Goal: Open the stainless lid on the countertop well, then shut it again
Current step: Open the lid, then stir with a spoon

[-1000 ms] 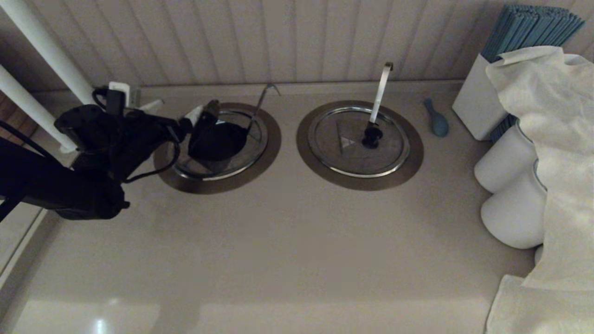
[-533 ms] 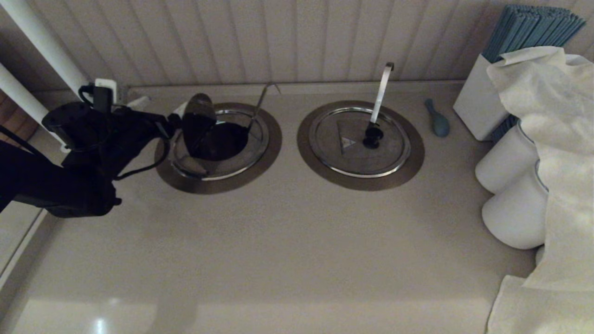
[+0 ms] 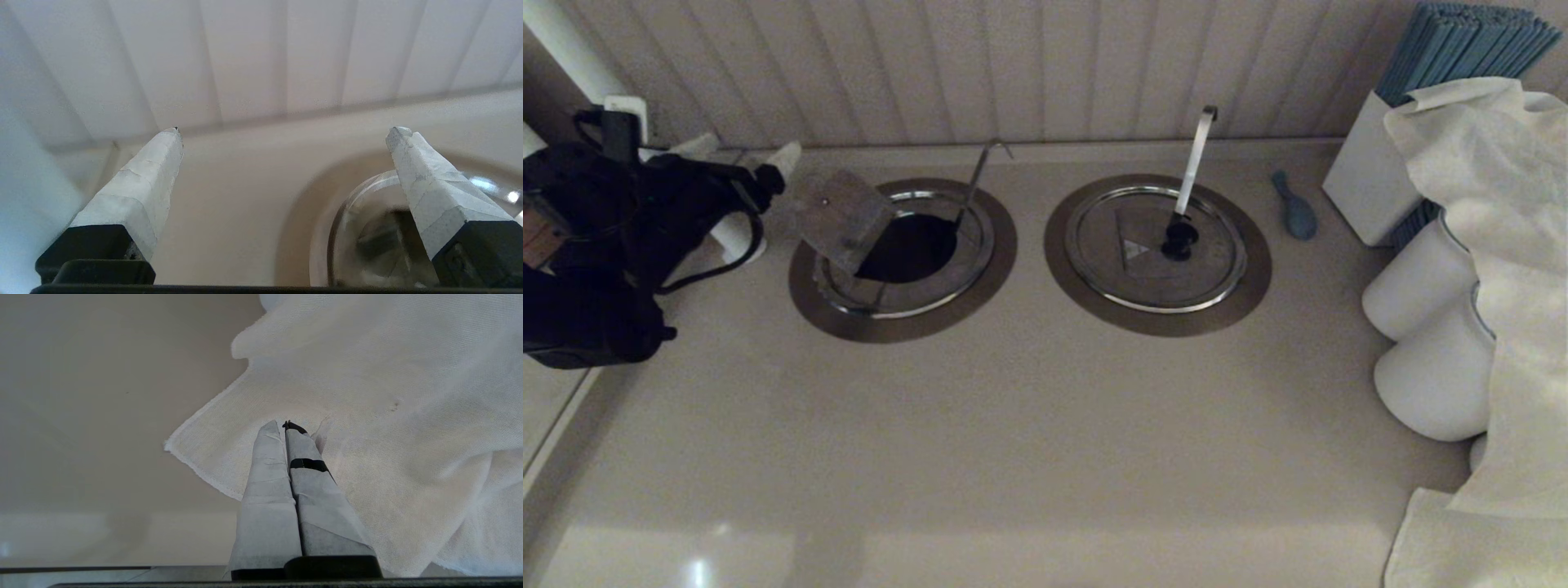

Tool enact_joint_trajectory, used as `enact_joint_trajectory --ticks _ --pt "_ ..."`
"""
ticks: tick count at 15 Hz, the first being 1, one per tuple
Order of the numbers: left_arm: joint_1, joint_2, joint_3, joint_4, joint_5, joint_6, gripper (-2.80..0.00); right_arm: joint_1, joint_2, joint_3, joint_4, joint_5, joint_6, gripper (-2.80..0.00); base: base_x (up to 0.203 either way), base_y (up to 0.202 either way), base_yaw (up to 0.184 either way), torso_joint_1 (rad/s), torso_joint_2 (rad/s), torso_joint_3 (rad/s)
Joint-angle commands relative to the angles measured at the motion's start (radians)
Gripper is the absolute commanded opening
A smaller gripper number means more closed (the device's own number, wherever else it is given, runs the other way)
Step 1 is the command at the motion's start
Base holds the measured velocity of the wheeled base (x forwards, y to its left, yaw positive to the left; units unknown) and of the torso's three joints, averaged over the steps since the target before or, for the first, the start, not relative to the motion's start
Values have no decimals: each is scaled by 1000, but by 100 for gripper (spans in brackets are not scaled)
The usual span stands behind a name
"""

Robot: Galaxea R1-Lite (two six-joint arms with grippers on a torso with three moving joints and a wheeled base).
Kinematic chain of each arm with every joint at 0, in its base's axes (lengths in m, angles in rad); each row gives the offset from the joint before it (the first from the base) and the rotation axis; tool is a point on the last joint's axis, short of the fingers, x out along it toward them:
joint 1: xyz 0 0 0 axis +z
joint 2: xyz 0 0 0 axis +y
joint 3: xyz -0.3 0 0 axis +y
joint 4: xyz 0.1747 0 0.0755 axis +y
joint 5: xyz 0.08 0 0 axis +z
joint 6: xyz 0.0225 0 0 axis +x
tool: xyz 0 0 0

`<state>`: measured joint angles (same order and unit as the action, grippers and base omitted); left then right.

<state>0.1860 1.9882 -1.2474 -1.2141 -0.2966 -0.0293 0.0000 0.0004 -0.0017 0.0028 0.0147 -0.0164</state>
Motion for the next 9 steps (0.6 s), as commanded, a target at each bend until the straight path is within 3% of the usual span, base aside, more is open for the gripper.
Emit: enact_joint_trajectory --ticks 1,5,7,9 --pt "6 -68 10 -14 -1 0 0 0 0 0 0 1 0 -280 0 0 0 0 0 0" --pt "-8 -191 50 27 -10 -40 0 0 0 0 0 1 0 -280 0 0 0 0 0 0" --pt "-89 -244 65 123 -11 -136 0 0 0 0 0 1 0 -280 0 0 0 0 0 0" --pt "-170 -236 76 165 -8 -160 0 0 0 0 0 1 0 -280 0 0 0 0 0 0"
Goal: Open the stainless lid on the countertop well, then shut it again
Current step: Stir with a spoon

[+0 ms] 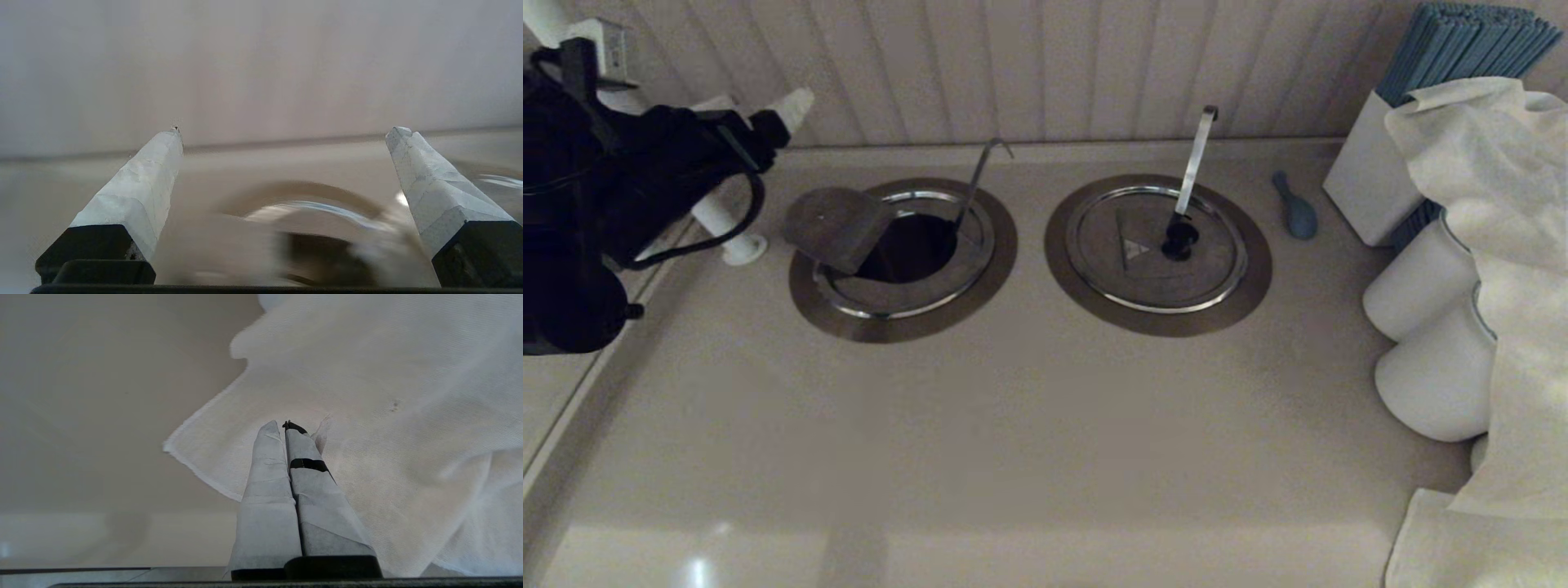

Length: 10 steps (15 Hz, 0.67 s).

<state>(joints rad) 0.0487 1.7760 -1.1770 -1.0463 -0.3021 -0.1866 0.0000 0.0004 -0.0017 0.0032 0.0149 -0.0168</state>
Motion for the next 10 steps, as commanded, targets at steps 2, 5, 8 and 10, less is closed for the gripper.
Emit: enact_joint_trajectory --ticks 2,5,8,10 --pt "-96 33 23 -7 -4 -3 0 0 0 0 0 0 0 -280 0 0 0 0 0 0" --pt "-151 51 37 0 -6 31 0 0 0 0 0 0 0 -280 0 0 0 0 0 0" --pt "-162 81 26 16 3 33 0 0 0 0 0 0 0 -280 0 0 0 0 0 0" --pt "-162 95 14 14 8 33 0 0 0 0 0 0 0 -280 0 0 0 0 0 0"
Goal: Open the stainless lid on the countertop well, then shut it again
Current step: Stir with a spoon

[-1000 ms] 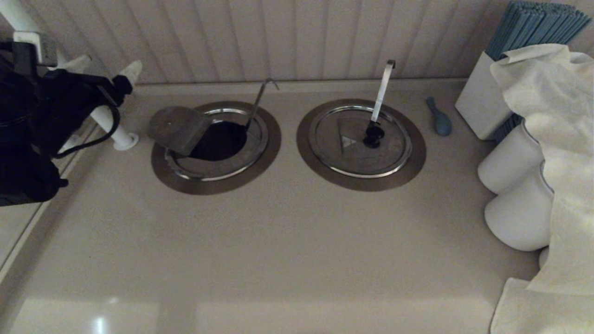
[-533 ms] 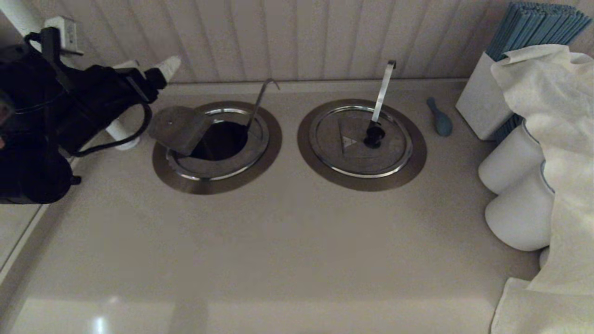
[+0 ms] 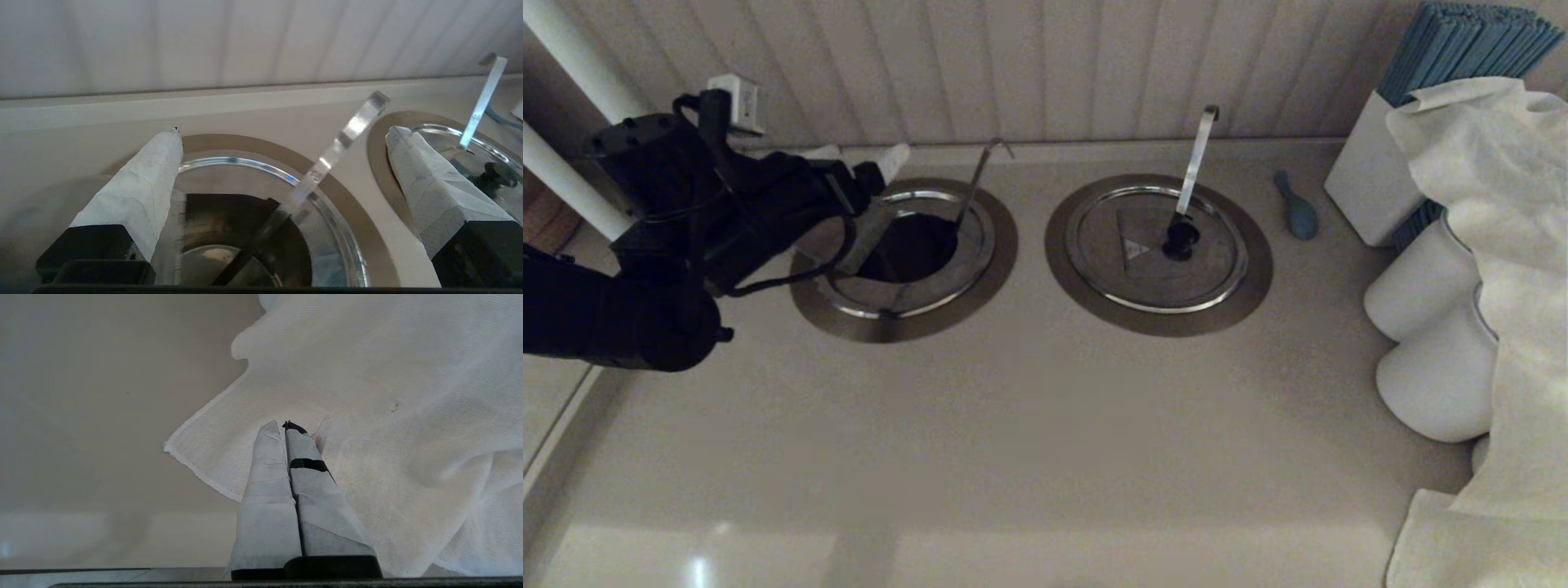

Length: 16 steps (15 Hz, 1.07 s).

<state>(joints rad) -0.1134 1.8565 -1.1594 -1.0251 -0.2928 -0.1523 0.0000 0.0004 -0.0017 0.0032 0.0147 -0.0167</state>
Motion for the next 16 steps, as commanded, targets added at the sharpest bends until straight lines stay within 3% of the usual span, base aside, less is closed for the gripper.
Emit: enact_joint_trajectory --ticks 1,5,10,14,16 --pt "1 18 -12 -7 1 -1 0 0 0 0 0 1 0 -280 0 0 0 0 0 0" --pt "0 59 -16 -10 6 8 0 0 0 0 0 1 0 -280 0 0 0 0 0 0" --pt "-15 158 -20 -27 58 103 0 1 0 0 0 1 0 -280 0 0 0 0 0 0" --pt "-26 257 -156 -23 75 107 0 0 0 0 0 1 0 -280 0 0 0 0 0 0" --pt "-67 302 -213 13 102 136 0 0 0 0 0 1 0 -280 0 0 0 0 0 0"
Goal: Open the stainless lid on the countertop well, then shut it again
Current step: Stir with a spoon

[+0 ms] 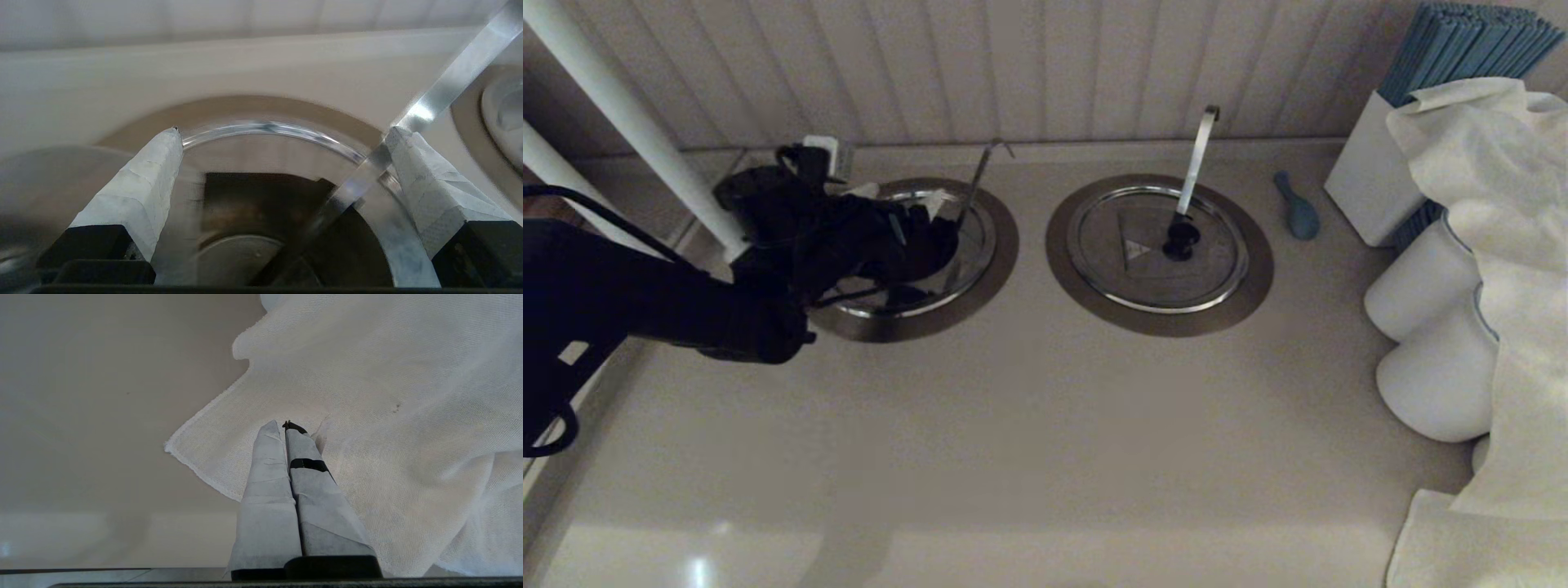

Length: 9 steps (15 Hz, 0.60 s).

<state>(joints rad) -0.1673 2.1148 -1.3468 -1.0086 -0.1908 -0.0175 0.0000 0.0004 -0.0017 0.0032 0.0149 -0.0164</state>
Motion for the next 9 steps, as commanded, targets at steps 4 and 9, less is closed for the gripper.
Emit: enact_joint_trajectory --ticks 4,9 --pt "-61 75 -79 2 8 10 0 0 0 0 0 0 0 -280 0 0 0 0 0 0" --pt "-75 103 -187 62 7 14 0 0 0 0 0 0 0 -280 0 0 0 0 0 0"
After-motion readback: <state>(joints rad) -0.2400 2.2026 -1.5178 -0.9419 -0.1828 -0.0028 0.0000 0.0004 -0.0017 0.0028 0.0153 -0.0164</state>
